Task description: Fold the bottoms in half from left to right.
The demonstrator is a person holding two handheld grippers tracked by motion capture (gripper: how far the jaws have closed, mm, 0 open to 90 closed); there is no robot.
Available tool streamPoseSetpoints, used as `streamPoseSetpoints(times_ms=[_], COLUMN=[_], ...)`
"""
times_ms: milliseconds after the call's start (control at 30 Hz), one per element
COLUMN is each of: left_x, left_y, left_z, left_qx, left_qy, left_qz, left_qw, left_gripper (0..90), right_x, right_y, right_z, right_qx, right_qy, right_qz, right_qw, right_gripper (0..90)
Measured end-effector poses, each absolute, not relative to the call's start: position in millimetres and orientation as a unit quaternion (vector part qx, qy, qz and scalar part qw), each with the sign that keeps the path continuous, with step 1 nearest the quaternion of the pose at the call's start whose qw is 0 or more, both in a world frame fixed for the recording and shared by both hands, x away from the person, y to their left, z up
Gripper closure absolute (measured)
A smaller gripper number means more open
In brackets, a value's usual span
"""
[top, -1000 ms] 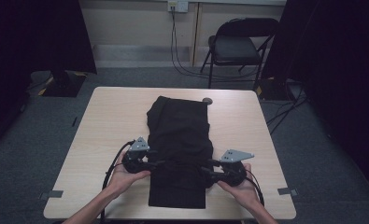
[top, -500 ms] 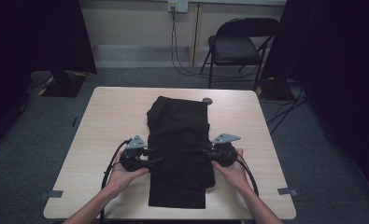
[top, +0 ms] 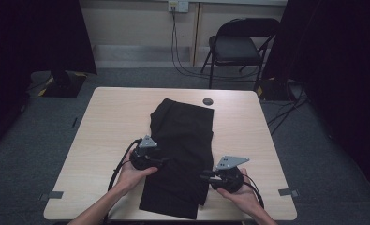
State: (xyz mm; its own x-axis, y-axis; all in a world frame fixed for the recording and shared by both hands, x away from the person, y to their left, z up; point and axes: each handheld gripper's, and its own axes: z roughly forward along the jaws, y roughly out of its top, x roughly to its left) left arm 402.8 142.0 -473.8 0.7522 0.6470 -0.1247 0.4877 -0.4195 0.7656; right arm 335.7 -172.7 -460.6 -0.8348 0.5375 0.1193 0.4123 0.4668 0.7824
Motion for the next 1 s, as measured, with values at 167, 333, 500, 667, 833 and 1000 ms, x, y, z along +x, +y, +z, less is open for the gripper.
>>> streamPoseSetpoints(times_ms=[167, 333, 500, 667, 833, 1000], left_x=[389.8, 376.7, 371.3, 367.6, 374.2, 375.3], left_y=[143.4, 149.3, 147.7, 149.9, 161.1, 159.1], left_z=[-465.5, -465.8, -465.2, -465.1, -464.4, -465.7], left_qx=[0.842, 0.850, 0.857, 0.858, 0.840, 0.843], left_qy=[0.303, 0.278, 0.250, 0.248, 0.293, 0.306], left_qz=[0.080, 0.070, 0.055, 0.052, 0.068, 0.078], left_qw=[0.439, 0.443, 0.446, 0.447, 0.451, 0.436], left_gripper=[41.6, 41.6, 40.7, 39.9, 39.9, 41.1], right_x=[325.7, 347.9, 376.8, 373.0, 341.4, 318.0], right_y=[-166.6, -166.9, -155.0, -132.9, -121.9, -107.2], right_z=[-460.4, -452.0, -465.2, -477.4, -461.0, -467.0], right_qx=[0.257, 0.292, 0.316, 0.282, 0.225, 0.176], right_qy=[0.858, 0.834, 0.841, 0.865, 0.866, 0.886], right_qz=[0.444, 0.461, 0.427, 0.408, 0.445, 0.428], right_qw=[0.038, 0.085, 0.100, 0.074, 0.035, 0.014], right_gripper=[71.0, 71.1, 71.7, 70.7, 69.9, 67.9])
